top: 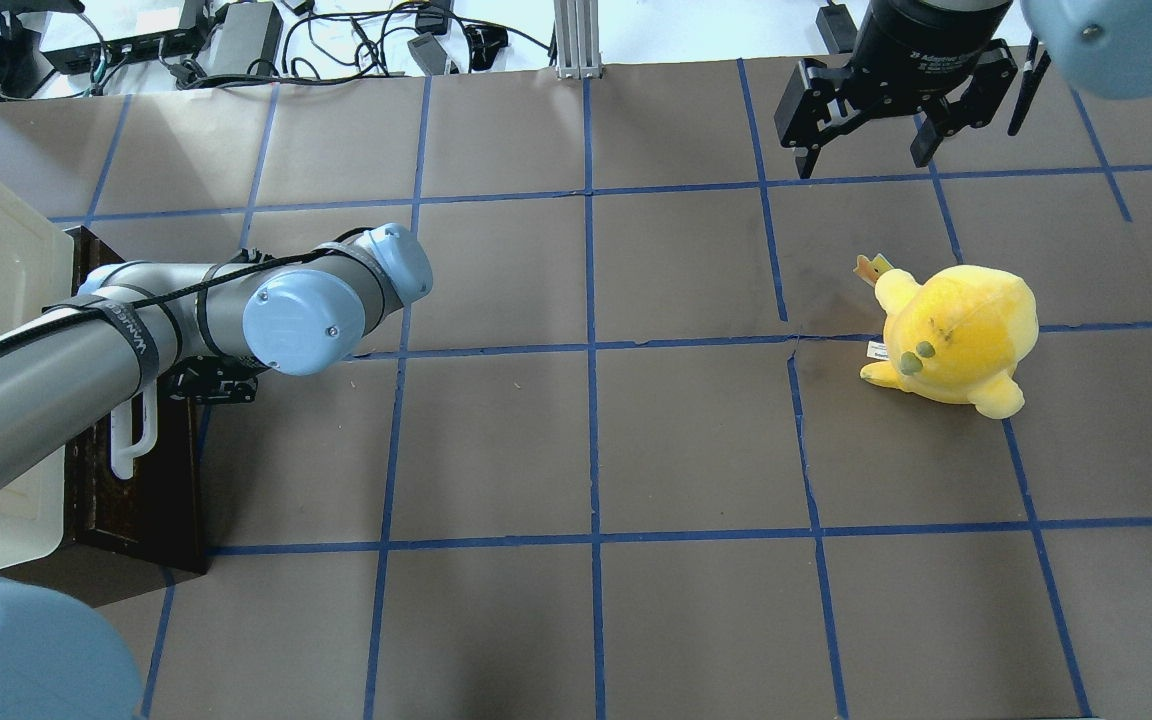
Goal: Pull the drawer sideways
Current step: 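Pull the handle with the left gripper, sliding the drawer out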
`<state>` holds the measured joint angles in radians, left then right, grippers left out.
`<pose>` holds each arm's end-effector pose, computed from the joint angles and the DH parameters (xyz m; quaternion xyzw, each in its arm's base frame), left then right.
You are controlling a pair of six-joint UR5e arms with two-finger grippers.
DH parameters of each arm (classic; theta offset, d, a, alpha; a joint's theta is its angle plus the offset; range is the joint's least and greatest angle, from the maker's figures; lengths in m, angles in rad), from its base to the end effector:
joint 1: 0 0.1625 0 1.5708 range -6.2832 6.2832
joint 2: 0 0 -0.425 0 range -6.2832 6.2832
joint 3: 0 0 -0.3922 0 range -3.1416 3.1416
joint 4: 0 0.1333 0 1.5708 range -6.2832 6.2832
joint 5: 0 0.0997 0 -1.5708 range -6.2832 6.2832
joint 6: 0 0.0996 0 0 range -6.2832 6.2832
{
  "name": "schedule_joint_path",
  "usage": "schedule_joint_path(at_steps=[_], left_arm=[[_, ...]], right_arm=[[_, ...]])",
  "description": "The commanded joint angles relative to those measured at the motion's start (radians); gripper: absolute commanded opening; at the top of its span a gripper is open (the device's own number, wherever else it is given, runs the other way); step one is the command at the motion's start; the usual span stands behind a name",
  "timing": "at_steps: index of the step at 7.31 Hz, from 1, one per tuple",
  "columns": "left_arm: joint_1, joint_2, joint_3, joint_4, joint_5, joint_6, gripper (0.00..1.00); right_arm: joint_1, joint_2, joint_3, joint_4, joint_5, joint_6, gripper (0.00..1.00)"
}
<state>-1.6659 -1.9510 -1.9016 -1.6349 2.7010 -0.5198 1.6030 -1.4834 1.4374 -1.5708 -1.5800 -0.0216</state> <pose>-0.0902 -0.4900 0.2011 0.0330 0.8070 0.1542 0.5691 0.1495 -0.5285 0.5090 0.0268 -0.9994 0.0230 0.0045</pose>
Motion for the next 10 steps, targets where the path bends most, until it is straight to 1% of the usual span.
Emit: schedule_joint_path(at_steps=[1,8,9,10], left_arm=[[-0.044,0.001,0.003,0.007,-0.003,-0.002,0.17],[-0.126,0.001,0.006,0.009,-0.004,-0.003,0.17],[-0.126,0.003,0.006,0.009,-0.003,-0.003,0.25],[-0.126,0.004,0.007,0.010,-0.001,0.004,0.46]], right_arm=[[0.000,0.000,0.000,0.000,0.000,0.000,1.00],[0.000,0.000,0.000,0.000,0.000,0.000,1.00],[0.000,0.000,0.000,0.000,0.000,0.000,1.00],[0.000,0.000,0.000,0.000,0.000,0.000,1.00]])
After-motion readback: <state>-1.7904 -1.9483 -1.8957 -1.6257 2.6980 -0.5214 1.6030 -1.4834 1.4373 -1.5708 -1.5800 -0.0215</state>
